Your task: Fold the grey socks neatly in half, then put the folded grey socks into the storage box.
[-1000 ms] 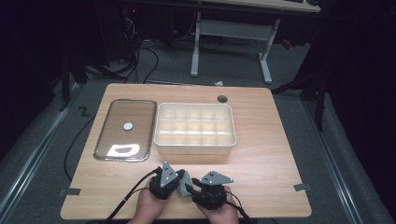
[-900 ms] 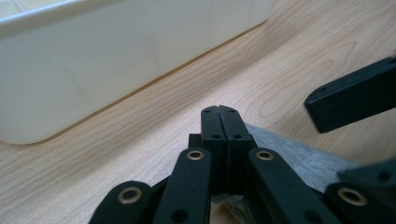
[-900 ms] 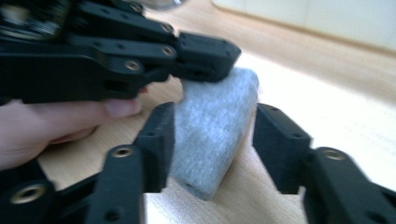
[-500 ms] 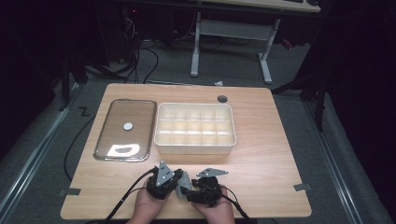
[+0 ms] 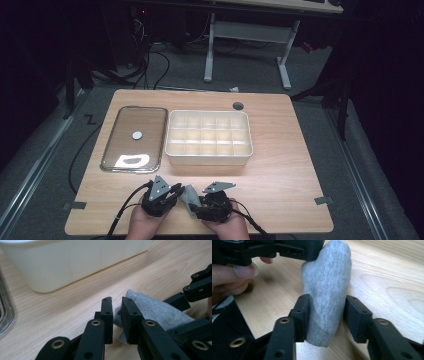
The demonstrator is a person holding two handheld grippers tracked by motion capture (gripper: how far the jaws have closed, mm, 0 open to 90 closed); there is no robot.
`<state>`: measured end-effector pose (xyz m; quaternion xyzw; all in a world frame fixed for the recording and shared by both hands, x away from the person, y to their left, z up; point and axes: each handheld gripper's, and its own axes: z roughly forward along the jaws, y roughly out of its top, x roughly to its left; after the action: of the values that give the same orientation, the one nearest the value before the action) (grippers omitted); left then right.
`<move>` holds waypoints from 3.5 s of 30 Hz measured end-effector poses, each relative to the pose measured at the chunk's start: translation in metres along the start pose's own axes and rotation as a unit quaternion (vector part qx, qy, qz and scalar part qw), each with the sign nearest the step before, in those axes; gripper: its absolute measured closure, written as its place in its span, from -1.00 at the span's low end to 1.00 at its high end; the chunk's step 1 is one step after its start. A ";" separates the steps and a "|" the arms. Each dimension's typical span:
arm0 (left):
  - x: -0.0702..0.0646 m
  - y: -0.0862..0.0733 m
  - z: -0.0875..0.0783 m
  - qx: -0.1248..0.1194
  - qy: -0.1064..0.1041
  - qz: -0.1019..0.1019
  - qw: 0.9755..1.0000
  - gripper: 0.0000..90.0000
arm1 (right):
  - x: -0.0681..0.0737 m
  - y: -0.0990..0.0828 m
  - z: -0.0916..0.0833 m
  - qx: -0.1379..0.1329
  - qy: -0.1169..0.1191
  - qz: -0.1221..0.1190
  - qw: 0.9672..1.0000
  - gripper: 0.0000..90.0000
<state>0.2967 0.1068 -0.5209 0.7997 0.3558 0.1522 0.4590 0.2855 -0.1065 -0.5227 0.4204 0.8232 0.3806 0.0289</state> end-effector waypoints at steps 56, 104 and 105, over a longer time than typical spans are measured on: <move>0.027 -0.023 -0.027 0.021 0.033 0.016 0.999 0.01 | 0.011 0.024 0.002 0.056 -0.022 -0.078 0.995 0.53; 0.028 -0.015 -0.030 -0.003 0.001 -0.001 1.000 -0.19 | -0.083 0.009 -0.107 0.081 -0.141 -0.024 0.986 0.53; 0.028 -0.015 -0.030 -0.003 0.001 0.000 1.000 -0.19 | -0.085 0.011 -0.111 0.080 -0.141 -0.024 0.986 0.53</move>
<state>0.2927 0.1498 -0.5203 0.7981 0.3556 0.1544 0.4612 0.3068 -0.2298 -0.4597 0.4511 0.8485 0.2493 0.1198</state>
